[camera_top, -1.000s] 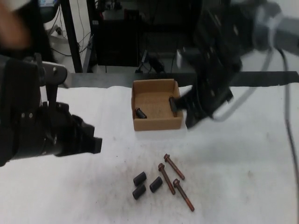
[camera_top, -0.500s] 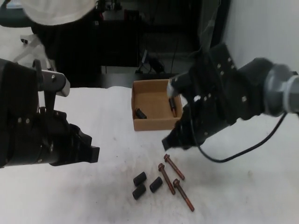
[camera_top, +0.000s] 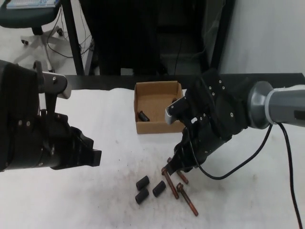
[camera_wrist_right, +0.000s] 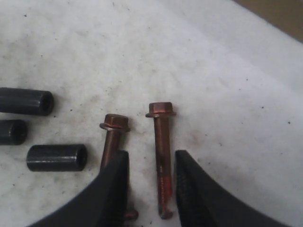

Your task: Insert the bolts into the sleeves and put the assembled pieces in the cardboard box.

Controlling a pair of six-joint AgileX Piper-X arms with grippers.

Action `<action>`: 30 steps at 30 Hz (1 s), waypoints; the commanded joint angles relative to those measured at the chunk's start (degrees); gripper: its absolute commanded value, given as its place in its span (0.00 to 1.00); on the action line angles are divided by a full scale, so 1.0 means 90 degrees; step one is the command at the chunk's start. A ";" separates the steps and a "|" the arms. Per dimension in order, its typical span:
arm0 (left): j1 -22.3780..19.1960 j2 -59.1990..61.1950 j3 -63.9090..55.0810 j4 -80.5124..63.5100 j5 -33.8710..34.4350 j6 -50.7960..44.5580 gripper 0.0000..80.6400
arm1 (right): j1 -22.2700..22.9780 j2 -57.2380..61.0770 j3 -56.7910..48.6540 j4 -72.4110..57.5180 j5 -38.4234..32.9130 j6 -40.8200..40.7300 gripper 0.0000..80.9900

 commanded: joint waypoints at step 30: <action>0.0010 -0.0078 -0.0030 -0.0019 -0.0001 0.0005 0.00 | -0.0010 0.0889 -0.0559 0.0264 0.0210 -0.0465 0.32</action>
